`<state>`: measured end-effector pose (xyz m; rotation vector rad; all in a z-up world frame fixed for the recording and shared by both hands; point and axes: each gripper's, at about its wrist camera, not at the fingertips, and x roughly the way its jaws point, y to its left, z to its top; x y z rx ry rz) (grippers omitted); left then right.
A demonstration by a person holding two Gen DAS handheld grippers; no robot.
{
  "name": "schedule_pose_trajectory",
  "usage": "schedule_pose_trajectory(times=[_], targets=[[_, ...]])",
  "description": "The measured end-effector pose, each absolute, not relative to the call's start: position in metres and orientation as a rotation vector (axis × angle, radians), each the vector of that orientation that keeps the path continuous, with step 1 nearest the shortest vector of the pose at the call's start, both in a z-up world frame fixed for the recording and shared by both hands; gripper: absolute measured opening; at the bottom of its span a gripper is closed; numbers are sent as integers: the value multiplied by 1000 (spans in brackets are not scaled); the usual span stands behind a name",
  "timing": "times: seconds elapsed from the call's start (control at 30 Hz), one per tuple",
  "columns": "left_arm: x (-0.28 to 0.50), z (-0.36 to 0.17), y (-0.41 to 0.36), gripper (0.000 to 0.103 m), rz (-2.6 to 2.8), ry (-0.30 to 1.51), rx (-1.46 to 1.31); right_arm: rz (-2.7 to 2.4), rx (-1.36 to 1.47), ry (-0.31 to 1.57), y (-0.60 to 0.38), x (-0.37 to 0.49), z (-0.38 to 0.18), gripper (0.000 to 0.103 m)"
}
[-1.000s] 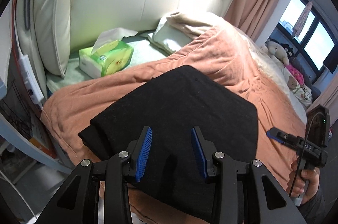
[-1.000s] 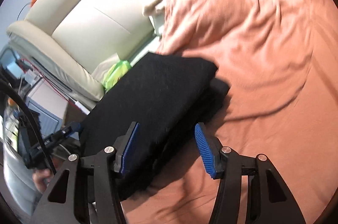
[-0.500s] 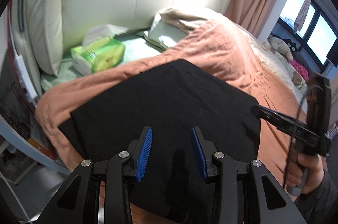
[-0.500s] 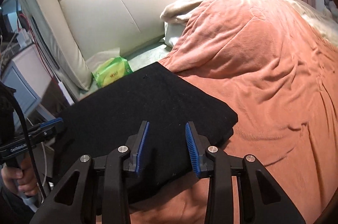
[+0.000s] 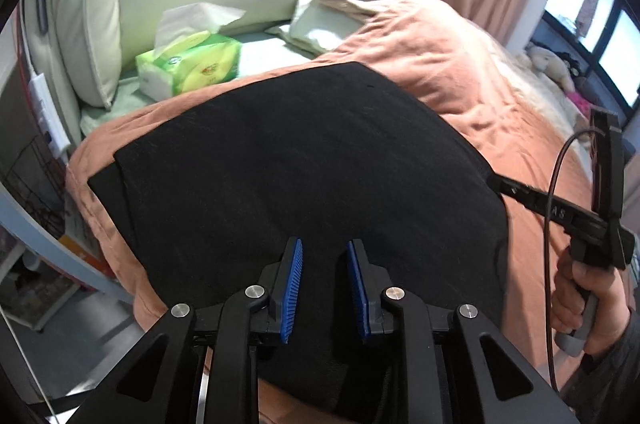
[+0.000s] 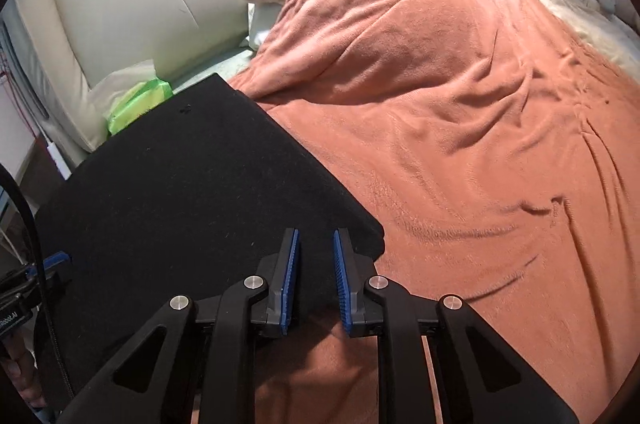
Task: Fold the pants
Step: 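Press the placed trouser stack flat with both open tools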
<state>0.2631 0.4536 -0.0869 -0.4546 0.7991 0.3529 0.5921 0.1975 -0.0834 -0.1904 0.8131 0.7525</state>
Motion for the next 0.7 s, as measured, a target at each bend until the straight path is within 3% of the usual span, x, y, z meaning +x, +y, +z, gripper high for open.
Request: schedule_pose_trajectory(times=[0.23,0.7], targets=[[251,-74,440,17,289,772,-505,972,-138,763,198,555,-58,14],[219,-100,415,16,265,809,-671,1012,-223,894,218,517,-89,14]])
